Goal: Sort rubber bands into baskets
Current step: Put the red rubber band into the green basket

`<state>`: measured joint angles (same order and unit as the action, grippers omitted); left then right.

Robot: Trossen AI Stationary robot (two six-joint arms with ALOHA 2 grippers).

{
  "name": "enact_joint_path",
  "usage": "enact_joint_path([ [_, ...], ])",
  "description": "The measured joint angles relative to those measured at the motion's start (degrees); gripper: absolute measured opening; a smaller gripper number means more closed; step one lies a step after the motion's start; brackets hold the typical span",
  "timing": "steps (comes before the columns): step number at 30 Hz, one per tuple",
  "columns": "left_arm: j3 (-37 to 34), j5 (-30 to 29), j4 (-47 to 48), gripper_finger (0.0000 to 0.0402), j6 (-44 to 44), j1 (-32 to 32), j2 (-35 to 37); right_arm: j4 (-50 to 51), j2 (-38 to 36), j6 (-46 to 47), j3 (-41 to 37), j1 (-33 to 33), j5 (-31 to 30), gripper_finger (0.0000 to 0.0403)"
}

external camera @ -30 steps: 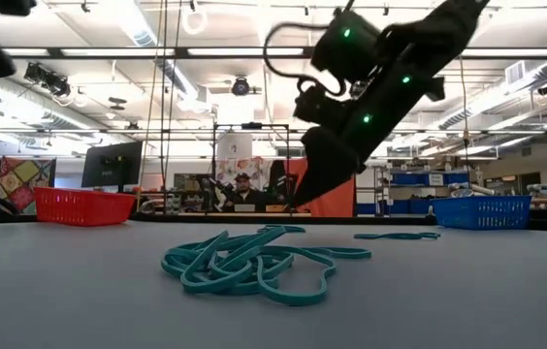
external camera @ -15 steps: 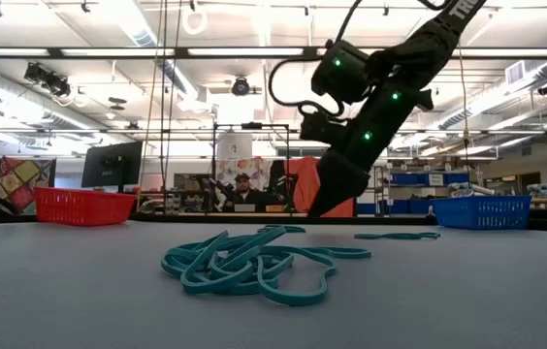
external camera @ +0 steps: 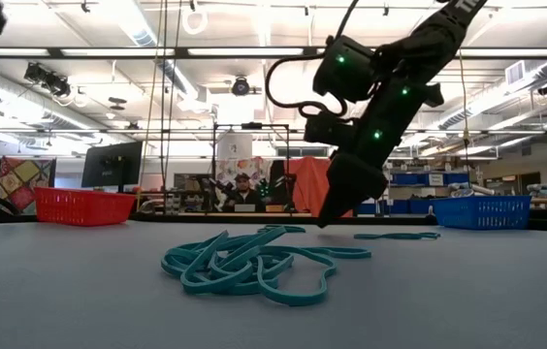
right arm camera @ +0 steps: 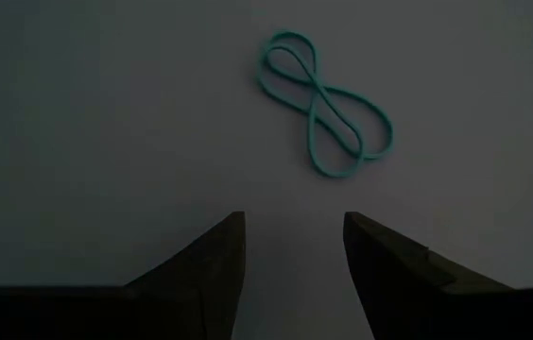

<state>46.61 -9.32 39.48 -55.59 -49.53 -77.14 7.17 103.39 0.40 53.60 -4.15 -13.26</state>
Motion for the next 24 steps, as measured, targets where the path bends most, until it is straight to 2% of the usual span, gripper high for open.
enact_joint_path([
  [10,-0.02,6.25,5.04,0.0161,0.04,3.08,-4.44,-0.25,0.0,-0.13,0.0,0.45,-0.11,0.0191],
  [13,-0.02,7.83,5.13,0.0125,0.66,3.93,-4.29,-0.11,0.0,0.0,0.0,0.45,-0.11,0.0184],
  [18,1.46,9.81,5.22,0.0021,4.43,4.18,-4.22,0.27,0.0,0.18,-0.02,0.45,-0.07,0.0161],
  [24,7.55,8.29,11.93,0.0007,5.5,3.99,-4.2,0.16,0.0,1.03,-0.02,0.45,1.38,0.0138],
])
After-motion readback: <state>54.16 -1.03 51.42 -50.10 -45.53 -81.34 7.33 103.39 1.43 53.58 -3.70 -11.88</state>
